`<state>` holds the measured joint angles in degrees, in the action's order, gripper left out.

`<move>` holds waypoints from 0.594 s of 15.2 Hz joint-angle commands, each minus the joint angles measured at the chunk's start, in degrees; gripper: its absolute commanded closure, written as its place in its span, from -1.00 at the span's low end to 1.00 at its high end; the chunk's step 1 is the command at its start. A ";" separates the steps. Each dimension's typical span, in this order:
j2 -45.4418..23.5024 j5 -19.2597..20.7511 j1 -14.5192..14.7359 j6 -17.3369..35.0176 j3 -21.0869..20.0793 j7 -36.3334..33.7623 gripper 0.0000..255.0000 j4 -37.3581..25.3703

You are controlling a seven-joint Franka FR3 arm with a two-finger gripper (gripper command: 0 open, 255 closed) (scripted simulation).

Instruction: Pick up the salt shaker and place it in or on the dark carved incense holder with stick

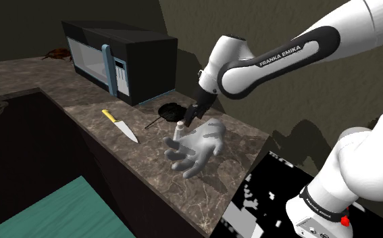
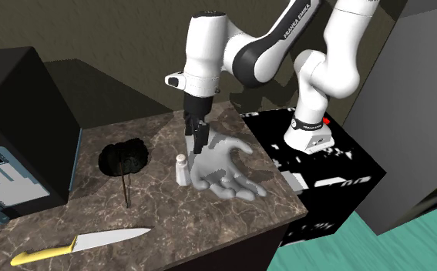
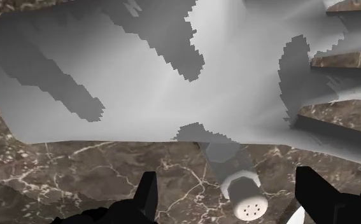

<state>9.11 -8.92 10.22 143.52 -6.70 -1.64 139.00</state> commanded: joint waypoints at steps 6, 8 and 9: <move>-8.36 -0.91 1.06 6.65 -0.91 0.81 -1.00 -2.71; -9.85 -0.87 1.14 8.09 -1.00 0.78 -1.00 -2.78; -11.05 -0.82 1.21 9.21 -1.06 0.75 -1.00 -2.86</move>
<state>-0.97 -9.81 11.34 151.83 -7.69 -0.77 136.26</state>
